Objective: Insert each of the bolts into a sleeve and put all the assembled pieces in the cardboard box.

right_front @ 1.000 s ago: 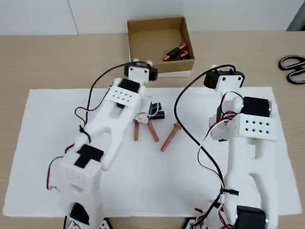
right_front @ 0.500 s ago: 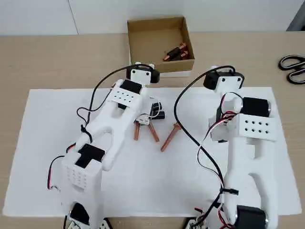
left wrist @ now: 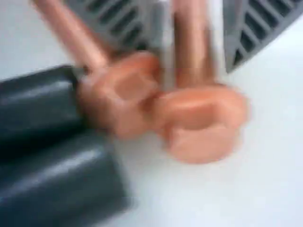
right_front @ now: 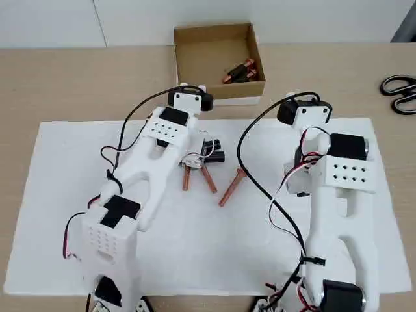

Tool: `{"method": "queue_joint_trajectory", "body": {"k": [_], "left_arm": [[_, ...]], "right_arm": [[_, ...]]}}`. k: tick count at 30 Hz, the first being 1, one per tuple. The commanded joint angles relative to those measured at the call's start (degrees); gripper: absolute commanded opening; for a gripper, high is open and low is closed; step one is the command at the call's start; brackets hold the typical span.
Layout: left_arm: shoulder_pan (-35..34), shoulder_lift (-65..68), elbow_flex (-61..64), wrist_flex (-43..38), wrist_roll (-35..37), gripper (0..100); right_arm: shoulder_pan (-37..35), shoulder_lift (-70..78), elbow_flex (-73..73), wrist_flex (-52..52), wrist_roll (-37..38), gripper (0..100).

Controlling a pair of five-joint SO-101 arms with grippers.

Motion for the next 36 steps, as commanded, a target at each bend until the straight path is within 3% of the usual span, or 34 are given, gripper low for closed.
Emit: {"method": "queue_joint_trajectory", "body": {"k": [1,36], "left_arm": [[-0.26,-0.79,-2.51,0.09,1.93,13],[-1.05,-0.35,-4.7,-0.7,2.11,13]], "right_arm": [[0.48,-1.71,-0.35,-0.84,0.0,0.4],[0.48,-1.71,-0.26,-0.84,0.0,0.4]]}}
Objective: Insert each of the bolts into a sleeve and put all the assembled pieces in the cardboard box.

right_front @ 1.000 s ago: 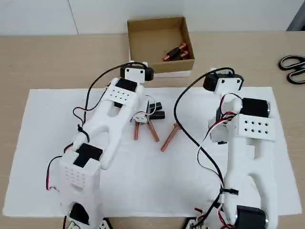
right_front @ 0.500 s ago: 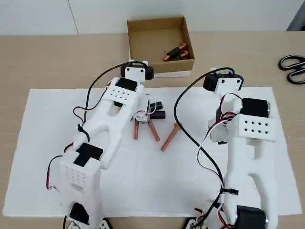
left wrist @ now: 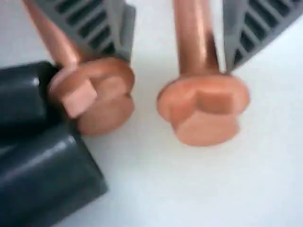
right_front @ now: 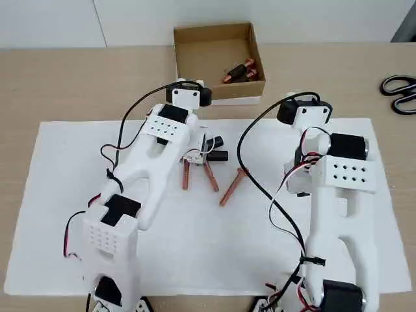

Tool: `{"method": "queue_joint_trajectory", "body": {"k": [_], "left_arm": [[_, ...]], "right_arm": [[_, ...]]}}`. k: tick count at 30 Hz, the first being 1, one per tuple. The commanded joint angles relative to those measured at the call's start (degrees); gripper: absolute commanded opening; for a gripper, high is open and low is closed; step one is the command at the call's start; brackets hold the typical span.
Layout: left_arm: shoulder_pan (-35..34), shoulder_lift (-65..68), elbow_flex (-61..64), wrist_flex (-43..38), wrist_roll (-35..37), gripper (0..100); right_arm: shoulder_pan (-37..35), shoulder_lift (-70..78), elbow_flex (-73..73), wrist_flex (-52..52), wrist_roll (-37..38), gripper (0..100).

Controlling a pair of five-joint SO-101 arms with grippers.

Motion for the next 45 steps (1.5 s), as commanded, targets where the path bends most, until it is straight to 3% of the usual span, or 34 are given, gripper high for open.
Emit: {"method": "queue_joint_trajectory", "body": {"k": [1,31,36,45], "left_arm": [[-0.44,-0.62,-2.42,-0.62,0.62,13],[-0.09,5.54,-5.58,-0.09,0.62,1],[-0.09,5.54,-9.63,4.31,0.62,1],[-1.14,5.54,-28.35,17.41,-2.73,1]], "right_arm": [[0.48,-1.71,-0.26,-0.84,0.0,0.4],[0.4,-1.71,-0.18,-0.84,0.0,0.4],[0.48,-1.71,-0.18,-0.84,0.0,0.4],[0.31,-2.07,-0.26,-0.84,-1.49,0.4]]}}
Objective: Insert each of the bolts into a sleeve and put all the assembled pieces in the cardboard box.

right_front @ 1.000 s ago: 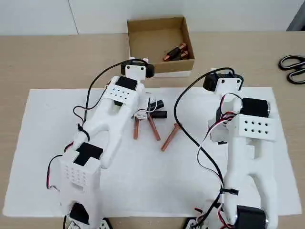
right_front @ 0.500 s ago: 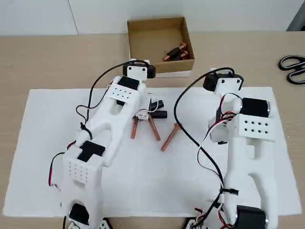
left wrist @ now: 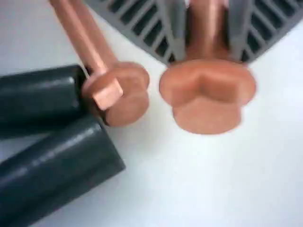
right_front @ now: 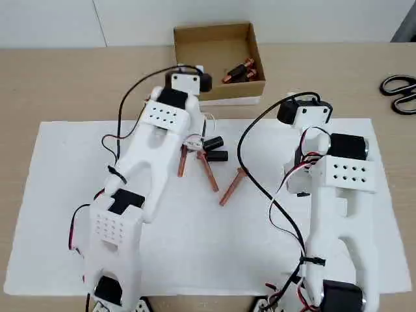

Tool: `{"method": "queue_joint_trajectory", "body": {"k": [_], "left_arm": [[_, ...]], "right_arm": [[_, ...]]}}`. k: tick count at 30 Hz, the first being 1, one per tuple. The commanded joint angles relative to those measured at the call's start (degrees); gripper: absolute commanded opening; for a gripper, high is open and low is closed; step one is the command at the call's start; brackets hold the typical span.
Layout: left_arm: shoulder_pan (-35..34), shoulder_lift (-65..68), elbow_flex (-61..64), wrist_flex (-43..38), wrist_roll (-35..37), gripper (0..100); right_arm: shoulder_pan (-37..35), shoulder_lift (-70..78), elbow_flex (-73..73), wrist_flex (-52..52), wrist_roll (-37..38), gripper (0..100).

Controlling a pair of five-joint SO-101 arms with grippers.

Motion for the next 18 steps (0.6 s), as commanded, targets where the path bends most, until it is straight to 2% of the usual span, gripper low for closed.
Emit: {"method": "queue_joint_trajectory", "body": {"k": [1,13,18], "left_arm": [[-0.62,-0.88,-8.22,4.31,-2.37,1],[-5.54,-1.93,-26.07,9.41,-2.55,1],[-6.77,-8.09,-27.38,9.41,-2.29,1]], "right_arm": [[0.31,-2.15,-0.26,-0.84,-1.14,0.4],[-0.48,-2.24,-4.75,-1.89,-2.73,0.4],[-2.68,-2.24,-10.81,0.92,-2.46,0.4]]}}
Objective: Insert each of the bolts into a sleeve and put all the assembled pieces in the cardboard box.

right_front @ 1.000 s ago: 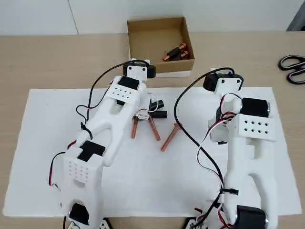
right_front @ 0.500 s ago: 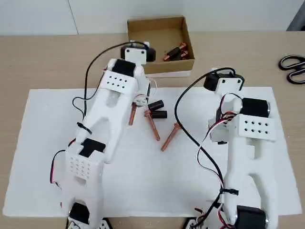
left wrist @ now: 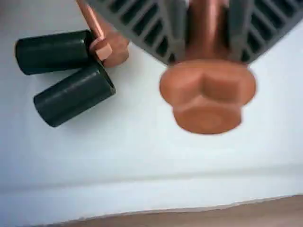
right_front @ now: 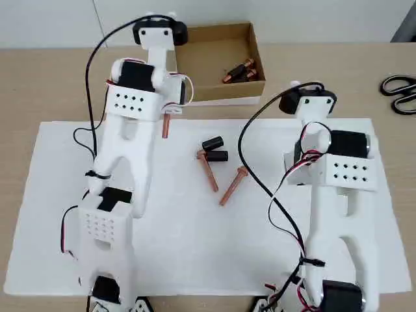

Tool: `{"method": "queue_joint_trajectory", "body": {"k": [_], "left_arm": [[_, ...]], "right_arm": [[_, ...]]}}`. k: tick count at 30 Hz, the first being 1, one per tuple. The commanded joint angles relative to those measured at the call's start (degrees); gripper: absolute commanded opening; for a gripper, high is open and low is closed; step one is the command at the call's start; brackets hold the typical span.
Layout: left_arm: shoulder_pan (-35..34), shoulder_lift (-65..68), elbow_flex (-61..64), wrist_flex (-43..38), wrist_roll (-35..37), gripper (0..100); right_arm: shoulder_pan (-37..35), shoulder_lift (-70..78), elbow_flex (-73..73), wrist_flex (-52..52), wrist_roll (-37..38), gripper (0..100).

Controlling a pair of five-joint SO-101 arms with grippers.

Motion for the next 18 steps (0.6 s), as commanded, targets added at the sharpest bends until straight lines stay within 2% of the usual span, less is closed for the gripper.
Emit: {"method": "queue_joint_trajectory", "body": {"k": [1,4,9,18], "left_arm": [[-0.62,-7.82,-3.03,1.05,-0.18,1],[-0.44,-11.16,0.4,1.05,-0.09,1],[-0.26,-16.97,9.36,1.05,-0.09,1],[-0.26,-23.47,19.91,0.88,-0.09,1]], "right_arm": [[-1.63,-2.33,-6.51,1.8,-0.35,0.4],[-2.86,-5.23,-9.05,1.71,-0.44,0.4],[-6.29,-21.49,-8.62,-0.66,-0.7,0.4],[-8.92,-40.84,13.98,-14.99,-0.88,0.3]]}}
